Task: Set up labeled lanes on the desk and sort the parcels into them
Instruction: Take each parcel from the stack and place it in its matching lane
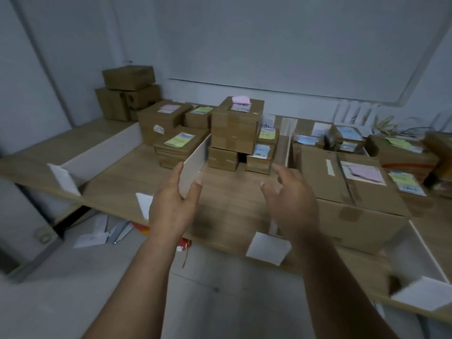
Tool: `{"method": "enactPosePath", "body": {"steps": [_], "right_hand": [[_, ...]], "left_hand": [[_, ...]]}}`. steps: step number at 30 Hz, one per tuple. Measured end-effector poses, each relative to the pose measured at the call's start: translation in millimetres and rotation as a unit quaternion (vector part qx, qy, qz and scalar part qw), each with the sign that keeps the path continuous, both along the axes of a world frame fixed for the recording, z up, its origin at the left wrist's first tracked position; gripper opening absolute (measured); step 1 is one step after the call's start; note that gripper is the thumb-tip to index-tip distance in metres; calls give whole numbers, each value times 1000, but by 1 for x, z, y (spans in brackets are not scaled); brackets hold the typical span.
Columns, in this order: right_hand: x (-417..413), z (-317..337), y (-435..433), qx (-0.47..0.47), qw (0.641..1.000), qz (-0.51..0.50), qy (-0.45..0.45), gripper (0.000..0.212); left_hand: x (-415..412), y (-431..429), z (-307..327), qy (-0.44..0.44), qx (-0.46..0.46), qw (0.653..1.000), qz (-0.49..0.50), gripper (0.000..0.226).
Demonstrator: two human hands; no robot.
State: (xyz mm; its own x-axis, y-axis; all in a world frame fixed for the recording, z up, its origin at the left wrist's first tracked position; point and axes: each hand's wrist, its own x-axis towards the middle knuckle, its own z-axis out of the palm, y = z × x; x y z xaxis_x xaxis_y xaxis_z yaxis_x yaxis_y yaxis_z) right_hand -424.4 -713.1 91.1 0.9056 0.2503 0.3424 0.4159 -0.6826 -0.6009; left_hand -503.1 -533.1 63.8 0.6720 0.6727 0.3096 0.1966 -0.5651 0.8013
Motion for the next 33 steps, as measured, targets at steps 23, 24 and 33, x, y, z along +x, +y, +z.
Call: {"method": "enactPosePath", "body": {"steps": [23,24,33], "right_hand": [[-148,17,449,47,975,213,-34,49],[-151,15,462,48,973,225,-35,49],[-148,4,588,39,960,273,-43,48]], "left_hand": [[-213,376,11,20,86,973,212,64],[-218,386,10,19,83,972,220,64],[-214,494,13,39,102,962,251,64]]}}
